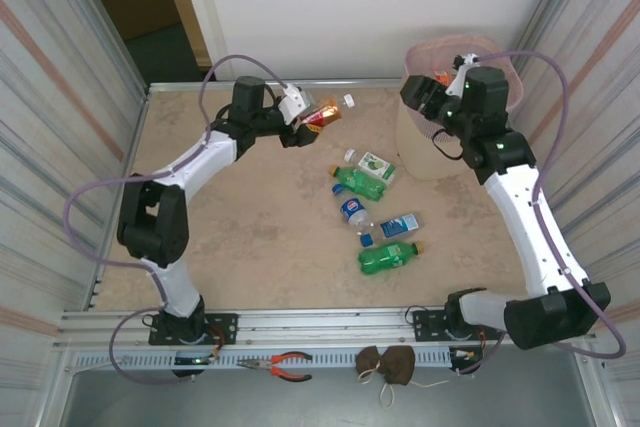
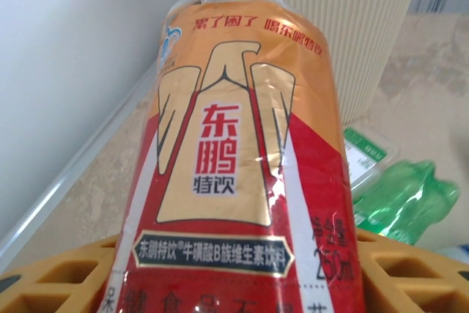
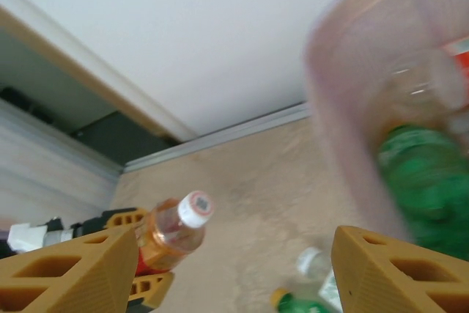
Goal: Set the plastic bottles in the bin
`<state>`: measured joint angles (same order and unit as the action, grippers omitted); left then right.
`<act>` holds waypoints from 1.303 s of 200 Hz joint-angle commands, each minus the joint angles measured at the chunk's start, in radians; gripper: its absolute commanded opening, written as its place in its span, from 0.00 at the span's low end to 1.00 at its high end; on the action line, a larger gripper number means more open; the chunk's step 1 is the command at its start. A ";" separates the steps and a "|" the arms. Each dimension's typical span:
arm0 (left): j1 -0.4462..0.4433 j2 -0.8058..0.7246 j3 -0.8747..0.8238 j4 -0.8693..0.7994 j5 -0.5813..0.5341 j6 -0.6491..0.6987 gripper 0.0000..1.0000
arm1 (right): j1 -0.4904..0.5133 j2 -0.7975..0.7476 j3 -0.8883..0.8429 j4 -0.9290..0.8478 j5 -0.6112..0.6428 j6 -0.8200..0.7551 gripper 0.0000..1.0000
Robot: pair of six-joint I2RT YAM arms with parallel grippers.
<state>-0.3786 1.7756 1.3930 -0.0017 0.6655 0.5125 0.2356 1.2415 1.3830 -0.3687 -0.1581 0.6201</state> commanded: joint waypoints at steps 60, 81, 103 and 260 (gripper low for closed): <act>-0.074 -0.268 -0.121 0.046 0.022 -0.217 0.56 | 0.169 0.020 -0.018 0.149 -0.077 0.198 0.70; -0.094 -0.299 -0.125 0.033 0.018 -0.235 0.56 | 0.191 0.033 -0.023 0.163 -0.083 0.229 0.70; -0.114 -0.319 -0.136 0.029 0.025 -0.247 0.56 | 0.206 0.043 -0.041 0.201 -0.108 0.275 0.66; -0.150 -0.352 -0.173 0.068 0.015 -0.298 0.55 | 0.243 0.038 -0.101 0.260 -0.090 0.395 0.37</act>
<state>-0.5198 1.4620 1.2278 0.0406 0.6693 0.2329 0.4664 1.2823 1.2869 -0.1486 -0.2520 0.9924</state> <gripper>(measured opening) 0.593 0.385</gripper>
